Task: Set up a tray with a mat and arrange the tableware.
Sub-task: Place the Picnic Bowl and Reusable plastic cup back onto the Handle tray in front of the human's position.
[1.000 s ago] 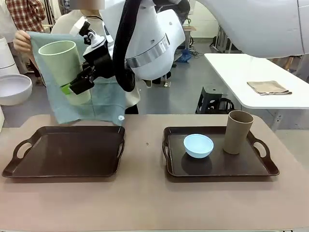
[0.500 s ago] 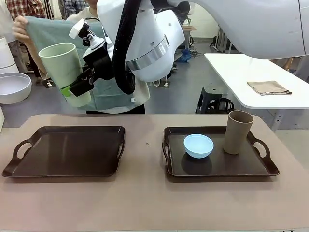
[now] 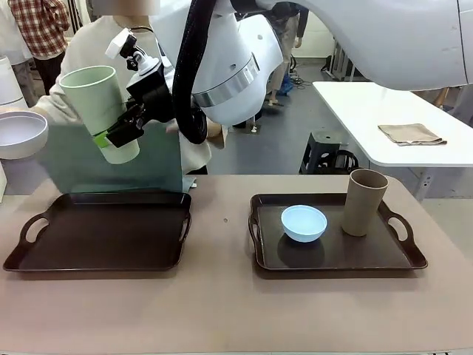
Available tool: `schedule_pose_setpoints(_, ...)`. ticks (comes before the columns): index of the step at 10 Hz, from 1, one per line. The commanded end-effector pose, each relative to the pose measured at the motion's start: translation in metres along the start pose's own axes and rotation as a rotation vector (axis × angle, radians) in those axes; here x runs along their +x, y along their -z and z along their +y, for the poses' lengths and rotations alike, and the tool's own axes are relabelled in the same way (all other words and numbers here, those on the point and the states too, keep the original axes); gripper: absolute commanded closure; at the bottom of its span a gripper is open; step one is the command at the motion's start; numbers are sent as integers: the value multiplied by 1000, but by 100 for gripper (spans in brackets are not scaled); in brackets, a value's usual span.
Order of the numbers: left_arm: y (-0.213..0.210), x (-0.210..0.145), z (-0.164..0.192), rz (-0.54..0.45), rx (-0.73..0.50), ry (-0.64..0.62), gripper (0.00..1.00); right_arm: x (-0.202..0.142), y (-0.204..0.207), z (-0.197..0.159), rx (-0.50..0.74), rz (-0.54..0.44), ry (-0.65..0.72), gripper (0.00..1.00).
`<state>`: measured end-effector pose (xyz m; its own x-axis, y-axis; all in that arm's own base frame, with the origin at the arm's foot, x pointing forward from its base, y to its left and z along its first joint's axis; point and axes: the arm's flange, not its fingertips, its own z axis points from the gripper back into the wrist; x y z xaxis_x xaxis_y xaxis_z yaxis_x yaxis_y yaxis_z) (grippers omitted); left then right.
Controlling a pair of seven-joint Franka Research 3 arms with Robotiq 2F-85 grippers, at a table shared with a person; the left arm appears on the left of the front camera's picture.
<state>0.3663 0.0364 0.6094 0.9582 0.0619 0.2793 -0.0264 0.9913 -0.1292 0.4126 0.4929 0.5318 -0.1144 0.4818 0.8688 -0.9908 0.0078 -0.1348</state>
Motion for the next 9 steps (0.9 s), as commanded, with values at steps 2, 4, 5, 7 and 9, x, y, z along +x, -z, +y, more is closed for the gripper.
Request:
schedule_pose_setpoints(2,1,0,0,1,-2,7,100,2,-2,-1,-3,-11,-16,100)
schedule_pose_setpoints(4,1,0,0,1,-2,7,100,2,-2,-1,-3,-11,-16,100)
schedule_pose_setpoints(5,1,0,0,1,-2,7,100,2,-2,-1,-3,-11,-16,100)
schedule_pose_setpoints(7,1,0,0,1,-2,7,100,2,-2,-1,-3,-11,-16,100)
schedule_pose_setpoints(9,1,0,0,1,-2,7,100,2,-2,-1,-3,-11,-16,100)
